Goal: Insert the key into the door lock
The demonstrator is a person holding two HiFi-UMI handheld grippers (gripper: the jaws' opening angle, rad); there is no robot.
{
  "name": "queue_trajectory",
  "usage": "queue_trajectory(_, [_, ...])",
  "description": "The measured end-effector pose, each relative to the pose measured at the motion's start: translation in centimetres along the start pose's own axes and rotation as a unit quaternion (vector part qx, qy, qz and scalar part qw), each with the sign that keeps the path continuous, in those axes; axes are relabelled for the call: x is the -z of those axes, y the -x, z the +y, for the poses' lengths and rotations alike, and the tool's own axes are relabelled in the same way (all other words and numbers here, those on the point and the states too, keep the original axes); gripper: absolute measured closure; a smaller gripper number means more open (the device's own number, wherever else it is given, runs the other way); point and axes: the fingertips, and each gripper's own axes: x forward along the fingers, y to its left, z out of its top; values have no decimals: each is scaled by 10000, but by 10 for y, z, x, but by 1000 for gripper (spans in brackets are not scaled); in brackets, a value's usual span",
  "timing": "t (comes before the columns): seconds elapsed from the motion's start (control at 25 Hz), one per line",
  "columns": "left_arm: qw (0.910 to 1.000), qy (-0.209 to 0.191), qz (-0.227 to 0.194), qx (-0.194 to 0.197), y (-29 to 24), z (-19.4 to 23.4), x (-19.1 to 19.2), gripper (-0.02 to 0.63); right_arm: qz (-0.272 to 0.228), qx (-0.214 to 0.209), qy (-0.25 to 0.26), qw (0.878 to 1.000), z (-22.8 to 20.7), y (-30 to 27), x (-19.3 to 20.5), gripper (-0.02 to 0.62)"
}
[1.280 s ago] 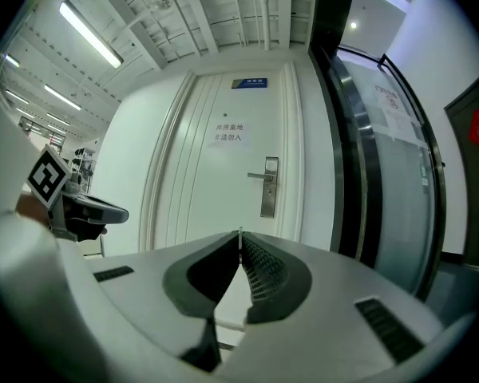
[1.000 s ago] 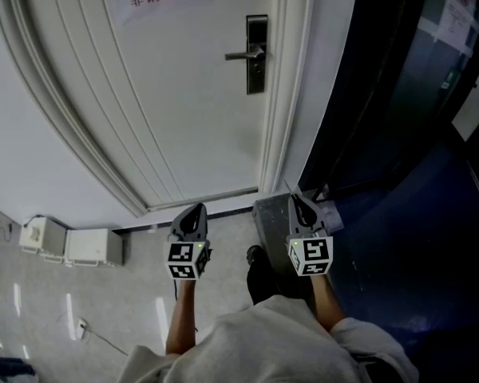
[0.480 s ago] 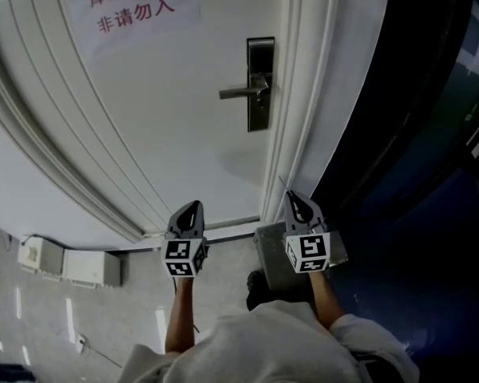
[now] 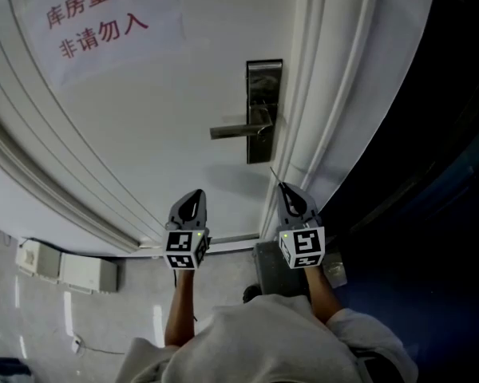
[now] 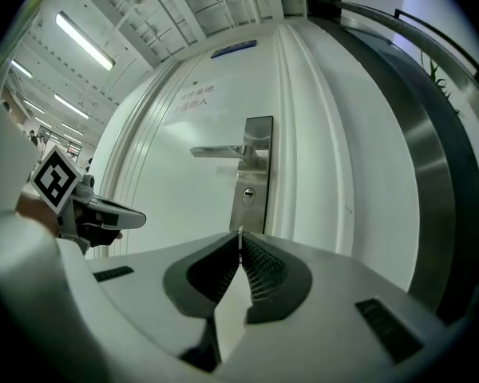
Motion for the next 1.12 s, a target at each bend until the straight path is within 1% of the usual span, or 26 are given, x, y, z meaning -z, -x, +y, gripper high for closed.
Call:
queue_trajectory(0.2, [9999,-7,61,-99,-23,13,1,589,45,-89,-59,9999,-11,-27,8,565])
queue_trajectory(0.36, [9999,-4,126,-100,-32,17,5,589,119,-116,-99,9998,-12,-34,16,565])
queue_trajectory(0.6, [9998,-9,183,54,-39,18,10,589,244,-8,-164,9996,-8,-36,26,565])
queue_trajectory(0.92, [9994,1,178,311,-40,23,5,589,343,126,-229,9991,7,-39,27,565])
queue_trajectory(1.12, [9991,-50,188,364,-37,26,4,589,283,136,-142,9994,10,-42,18,565])
